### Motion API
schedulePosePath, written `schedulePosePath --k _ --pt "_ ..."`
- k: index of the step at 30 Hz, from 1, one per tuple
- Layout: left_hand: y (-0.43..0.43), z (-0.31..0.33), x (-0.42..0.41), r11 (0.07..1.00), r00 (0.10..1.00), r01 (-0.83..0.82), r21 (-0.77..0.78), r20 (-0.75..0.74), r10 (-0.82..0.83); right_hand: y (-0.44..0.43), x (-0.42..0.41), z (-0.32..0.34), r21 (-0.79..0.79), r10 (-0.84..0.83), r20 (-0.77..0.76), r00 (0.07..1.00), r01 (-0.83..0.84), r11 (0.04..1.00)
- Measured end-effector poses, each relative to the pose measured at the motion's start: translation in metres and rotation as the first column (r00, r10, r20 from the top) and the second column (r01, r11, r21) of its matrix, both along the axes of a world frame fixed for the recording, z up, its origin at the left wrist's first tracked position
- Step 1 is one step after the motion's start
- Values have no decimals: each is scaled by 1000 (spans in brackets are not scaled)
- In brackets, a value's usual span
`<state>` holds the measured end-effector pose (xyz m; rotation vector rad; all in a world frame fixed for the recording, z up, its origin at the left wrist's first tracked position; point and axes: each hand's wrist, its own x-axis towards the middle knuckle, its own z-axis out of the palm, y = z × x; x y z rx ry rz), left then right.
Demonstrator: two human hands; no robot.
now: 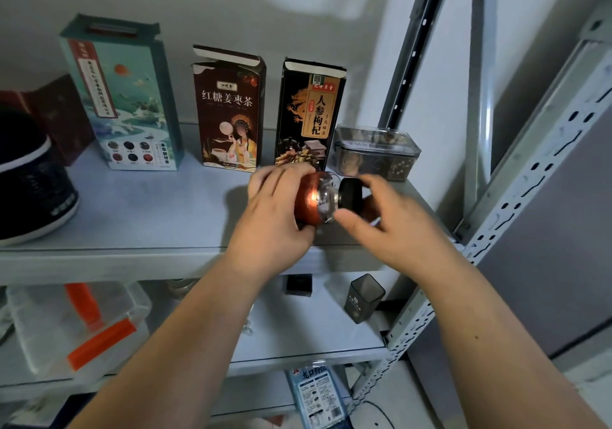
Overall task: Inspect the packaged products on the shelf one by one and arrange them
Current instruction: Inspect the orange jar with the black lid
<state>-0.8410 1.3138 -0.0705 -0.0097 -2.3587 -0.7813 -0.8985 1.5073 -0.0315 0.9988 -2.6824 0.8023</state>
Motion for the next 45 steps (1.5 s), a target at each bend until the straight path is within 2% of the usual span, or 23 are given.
schedulePosePath --k 2,4,7,9,11,13,15,17,19,22,24,27,29,32,35,37,39,41,45 --pt "0 -1 1 1000 1000 10 -3 -22 -10 0 -1 0 -103 -35 66 997 42 994" --pt "0 -1 0 1000 999 19 13 -39 -19 -1 3 3 -148 19 120 993 -1 989" --pt "-1 -1 1 998 998 26 54 -59 -23 -2 8 7 -46 100 42 994 -98 994" --pt "-1 0 2 997 997 31 70 -69 -26 -4 7 7 -11 46 -20 999 -46 999" --pt "0 0 3 998 997 38 40 -68 -36 -7 8 11 -18 -40 -19 999 39 999" --pt "0 0 3 998 997 54 26 -54 -52 -9 11 15 -59 -57 102 993 63 996" --pt "-1 1 4 995 996 71 66 -57 -67 -12 17 17 -96 17 190 982 1 995" --pt "-3 1 5 990 995 78 119 -76 -70 -15 20 16 -88 62 89 994 -54 995" --pt "-4 1 5 988 993 86 125 -96 -75 -18 20 15 -98 22 24 999 -20 995" --pt "-4 -1 5 989 989 110 93 -104 -101 -22 20 15 -151 -61 109 992 77 985" --pt "-5 -1 4 986 990 123 114 -88 -113 -22 21 15 -165 -30 141 990 54 985" --pt "-7 -1 4 975 989 139 174 -73 -128 -22 22 14 -93 38 -25 999 -40 995" --pt "-7 -1 4 972 989 144 188 -70 -132 -23 22 16 -66 12 -119 993 -20 998" --pt "-8 -4 3 978 988 137 159 -89 -124 -28 21 17 -73 -47 -111 993 39 997" --pt "-5 -5 3 981 987 133 138 -110 -119 -33 18 12 -178 -82 -58 995 71 982" --pt "-4 -3 3 975 985 150 164 -105 -134 -34 18 9 -334 -41 68 997 61 941" --pt "-4 1 6 940 982 189 283 -78 -173 -32 20 6 -483 61 161 985 24 876" --pt "-5 4 12 855 965 263 448 -128 -230 -27 24 -1 -544 107 156 982 -5 839" --pt "-5 5 35 553 912 392 735 -231 -339 -14 41 -19 -561 189 224 956 -33 827"
